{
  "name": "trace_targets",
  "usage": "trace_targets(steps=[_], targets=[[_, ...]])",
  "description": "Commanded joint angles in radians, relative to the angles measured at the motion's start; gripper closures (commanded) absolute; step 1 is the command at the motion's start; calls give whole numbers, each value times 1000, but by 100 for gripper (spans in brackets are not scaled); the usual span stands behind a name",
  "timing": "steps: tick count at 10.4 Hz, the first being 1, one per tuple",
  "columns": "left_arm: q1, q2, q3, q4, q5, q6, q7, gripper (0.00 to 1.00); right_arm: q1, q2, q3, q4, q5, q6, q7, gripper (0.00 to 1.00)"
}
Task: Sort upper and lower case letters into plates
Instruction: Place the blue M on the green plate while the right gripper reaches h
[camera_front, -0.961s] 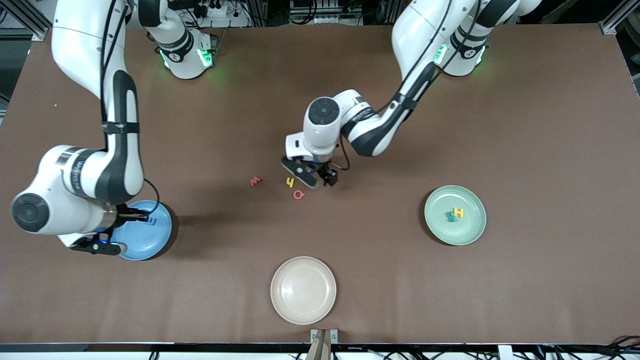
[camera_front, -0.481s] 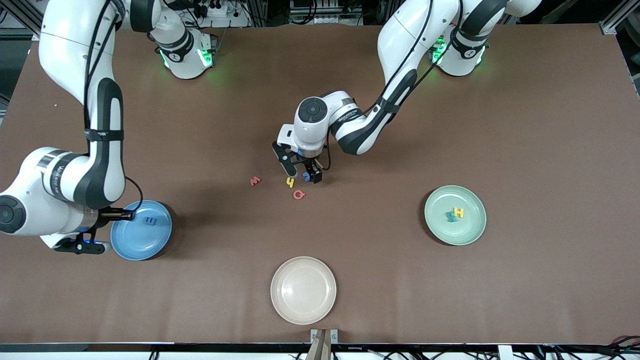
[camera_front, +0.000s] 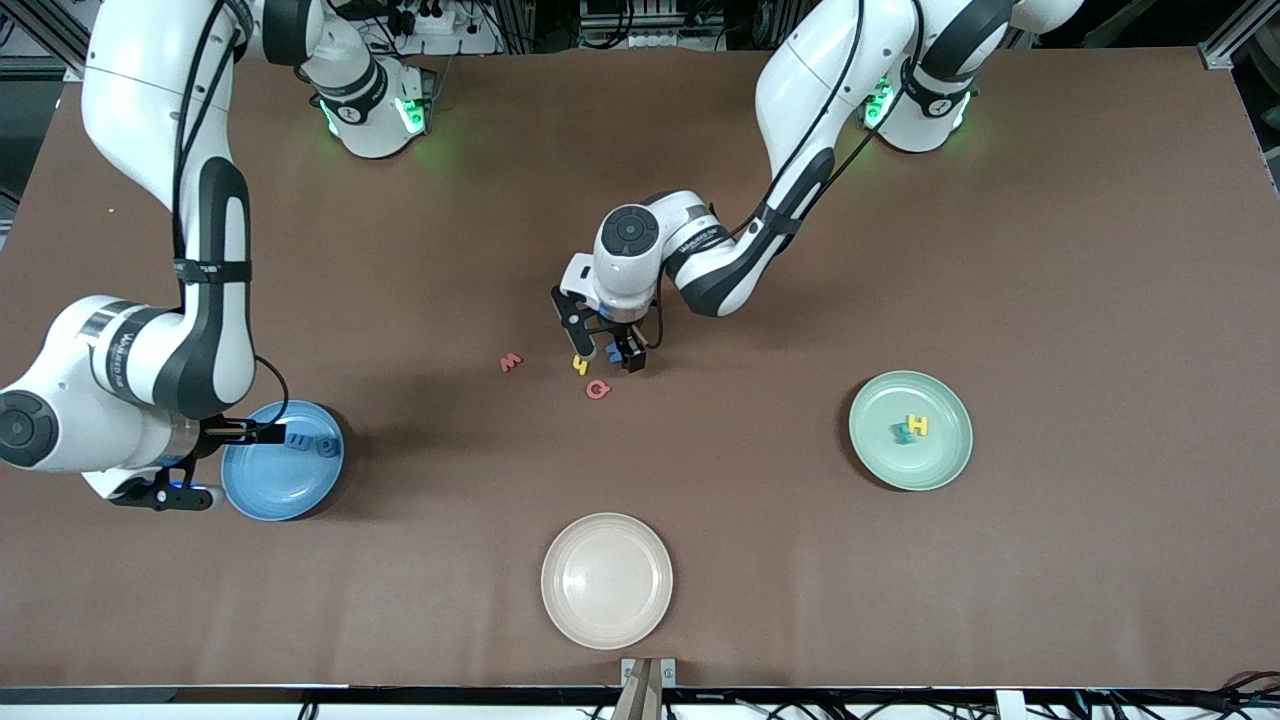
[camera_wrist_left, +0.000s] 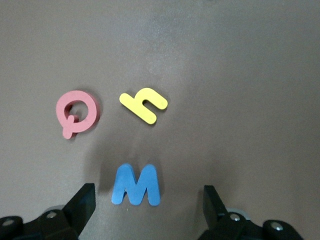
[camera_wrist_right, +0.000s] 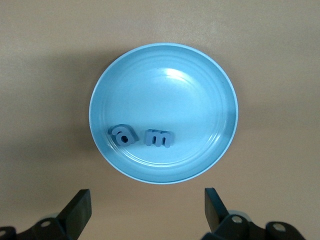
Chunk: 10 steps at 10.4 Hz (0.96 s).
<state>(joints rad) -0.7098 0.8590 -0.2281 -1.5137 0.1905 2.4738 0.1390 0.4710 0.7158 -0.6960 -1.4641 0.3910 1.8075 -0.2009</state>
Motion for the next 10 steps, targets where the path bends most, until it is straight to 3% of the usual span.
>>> trace_targets(steps=[1,2,3,5,6,10], targets=[[-5,26,4,30,18,16,19,23,4,-1,7,-10,17,15,-12,0],[-5,31,6,30,18,20,19,25,9,1,28,-21,17,38,-8,0],[-5,32,6,30,38,22,20,37,9,1,39,-24,17,50,-6,0],[-3,35,6,30,67,22,17,82,15,-1,61,-21,20,50,0,0],[0,34,6,29,67,22,14,100,27,-4,64,-18,20,47,1,0],[58,-49,47,17,69,-34,7,100,155,-1,66,-21,31,53,95,0]])
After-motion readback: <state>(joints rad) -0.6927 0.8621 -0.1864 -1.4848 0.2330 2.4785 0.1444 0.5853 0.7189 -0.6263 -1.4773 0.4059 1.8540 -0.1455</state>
